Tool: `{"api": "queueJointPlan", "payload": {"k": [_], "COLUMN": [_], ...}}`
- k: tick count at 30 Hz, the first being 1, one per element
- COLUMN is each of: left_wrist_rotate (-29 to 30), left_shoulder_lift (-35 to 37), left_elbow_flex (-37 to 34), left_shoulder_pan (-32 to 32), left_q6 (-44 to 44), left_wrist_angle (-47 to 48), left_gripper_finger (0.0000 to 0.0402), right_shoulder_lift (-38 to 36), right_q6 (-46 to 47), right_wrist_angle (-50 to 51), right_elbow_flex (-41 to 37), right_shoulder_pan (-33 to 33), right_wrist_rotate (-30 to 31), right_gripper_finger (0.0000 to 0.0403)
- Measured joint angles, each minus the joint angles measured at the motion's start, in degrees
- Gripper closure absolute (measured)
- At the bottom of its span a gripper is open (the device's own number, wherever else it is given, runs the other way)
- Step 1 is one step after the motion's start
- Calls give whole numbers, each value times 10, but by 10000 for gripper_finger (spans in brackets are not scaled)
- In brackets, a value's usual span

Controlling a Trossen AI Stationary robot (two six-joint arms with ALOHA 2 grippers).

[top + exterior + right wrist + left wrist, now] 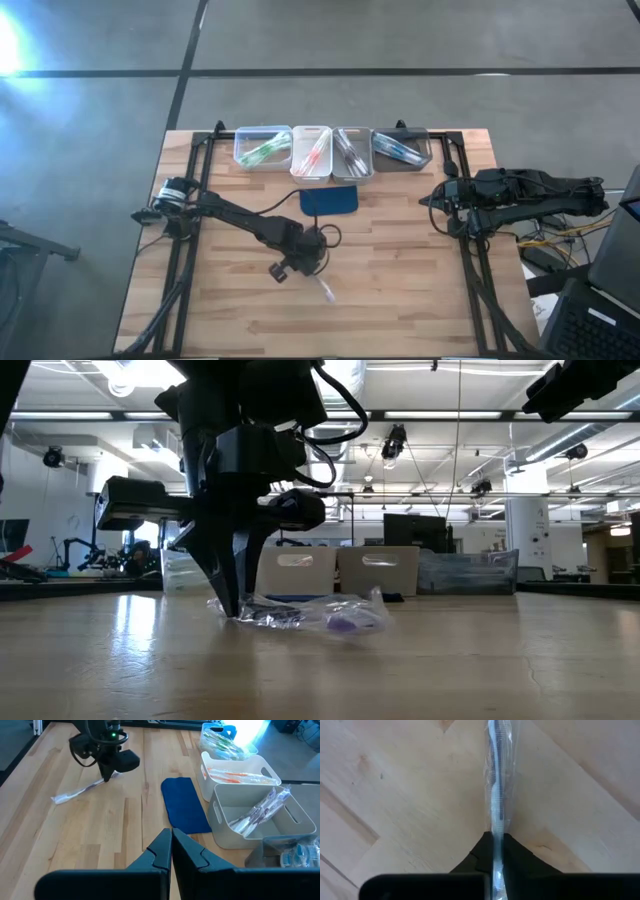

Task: Pick & Place Toothbrushes
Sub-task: Put the violet toothbrush into the gray bin

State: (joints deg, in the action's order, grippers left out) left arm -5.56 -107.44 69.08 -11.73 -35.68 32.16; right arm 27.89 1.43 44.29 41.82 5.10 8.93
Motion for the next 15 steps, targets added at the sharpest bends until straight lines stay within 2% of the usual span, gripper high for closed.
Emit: {"api": "queueJointPlan", "payload": {"k": [5,15], "left_wrist_rotate": [0,25], "left_shoulder_lift": [0,0], "left_elbow_flex": [0,6], "left_shoulder_pan": [0,0], "left_q6": [63,261], "left_wrist_angle": [-1,-12], "left_gripper_finger": [382,382], "right_shoulder_lift": [0,0], "right_q6": [0,0], "right_wrist_angle": [0,0], "right_elbow_flex": [0,0], "right_shoulder_pan": [0,0], "right_wrist_rotate": [0,0], "right_gripper_finger": [394,394]}}
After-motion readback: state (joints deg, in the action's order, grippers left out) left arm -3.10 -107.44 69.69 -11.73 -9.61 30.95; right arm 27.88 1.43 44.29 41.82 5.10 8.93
